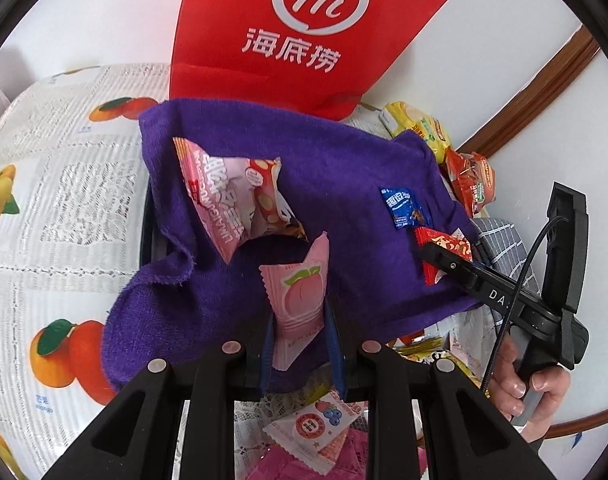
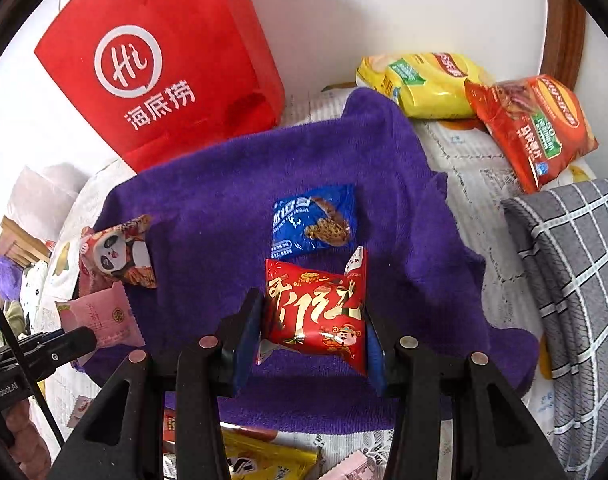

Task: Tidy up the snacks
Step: 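Carry the red packet and pink peach packet over the purple towel with both tools, then lower both held packets onto the purple towel and open both tools, then grasp the green snack packet with the right tool while the left tool grasps the large pink bag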

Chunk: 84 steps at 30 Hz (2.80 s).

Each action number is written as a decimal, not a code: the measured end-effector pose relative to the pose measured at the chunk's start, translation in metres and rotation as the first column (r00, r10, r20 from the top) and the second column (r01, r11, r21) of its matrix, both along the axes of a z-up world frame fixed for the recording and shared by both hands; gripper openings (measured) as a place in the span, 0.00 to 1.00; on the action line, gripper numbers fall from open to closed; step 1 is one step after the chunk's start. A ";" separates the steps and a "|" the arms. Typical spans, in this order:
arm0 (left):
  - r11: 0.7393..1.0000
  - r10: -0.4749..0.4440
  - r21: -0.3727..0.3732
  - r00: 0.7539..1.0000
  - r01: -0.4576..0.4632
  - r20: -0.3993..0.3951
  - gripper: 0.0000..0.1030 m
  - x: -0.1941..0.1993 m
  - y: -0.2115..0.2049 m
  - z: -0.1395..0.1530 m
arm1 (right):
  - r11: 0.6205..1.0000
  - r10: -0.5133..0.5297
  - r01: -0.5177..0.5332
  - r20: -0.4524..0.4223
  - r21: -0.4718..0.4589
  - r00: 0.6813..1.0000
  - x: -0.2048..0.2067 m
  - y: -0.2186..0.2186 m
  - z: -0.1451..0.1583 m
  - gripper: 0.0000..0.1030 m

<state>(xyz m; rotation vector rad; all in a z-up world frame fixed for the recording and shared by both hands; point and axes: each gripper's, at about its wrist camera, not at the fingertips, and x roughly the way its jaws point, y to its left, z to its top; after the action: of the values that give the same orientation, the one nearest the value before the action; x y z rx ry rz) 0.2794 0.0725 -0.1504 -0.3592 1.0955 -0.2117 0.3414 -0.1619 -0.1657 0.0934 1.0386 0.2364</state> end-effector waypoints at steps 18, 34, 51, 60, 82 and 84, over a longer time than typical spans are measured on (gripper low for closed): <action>0.999 0.041 0.020 0.998 -0.040 -0.041 0.35 0.003 0.010 -0.006 | 0.997 0.050 -0.048 0.025 -0.067 0.998 -0.008 0.011 -0.001 0.56; 0.998 0.054 0.014 0.998 -0.054 0.034 0.58 -0.053 0.019 0.040 | 0.997 0.048 -0.044 0.079 -0.057 0.996 -0.090 -0.003 0.061 0.65; 0.999 0.050 -0.022 0.998 -0.050 0.028 0.58 -0.116 0.027 0.045 | 0.981 0.182 -0.182 -0.004 -0.072 0.983 -0.175 0.027 0.010 0.64; 1.000 0.023 0.013 0.999 -0.024 0.026 0.58 -0.145 0.015 0.040 | 0.987 0.111 -0.091 0.148 -0.130 0.983 -0.204 0.023 -0.017 0.60; 0.997 -0.060 0.047 0.997 0.057 0.054 0.64 -0.119 -0.041 0.023 | 0.997 0.063 -0.055 0.143 -0.059 0.988 -0.205 0.003 -0.016 0.56; 0.996 -0.057 0.066 0.998 0.054 0.037 0.64 -0.113 -0.044 0.016 | 0.993 0.049 -0.031 0.162 -0.110 0.986 -0.213 -0.003 -0.013 0.56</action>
<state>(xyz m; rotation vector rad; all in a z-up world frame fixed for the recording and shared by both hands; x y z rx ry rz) 0.1661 0.0286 -0.1341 -0.2655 1.0724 -0.2307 0.1288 -0.1645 -0.1792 -0.0437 0.8876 0.2205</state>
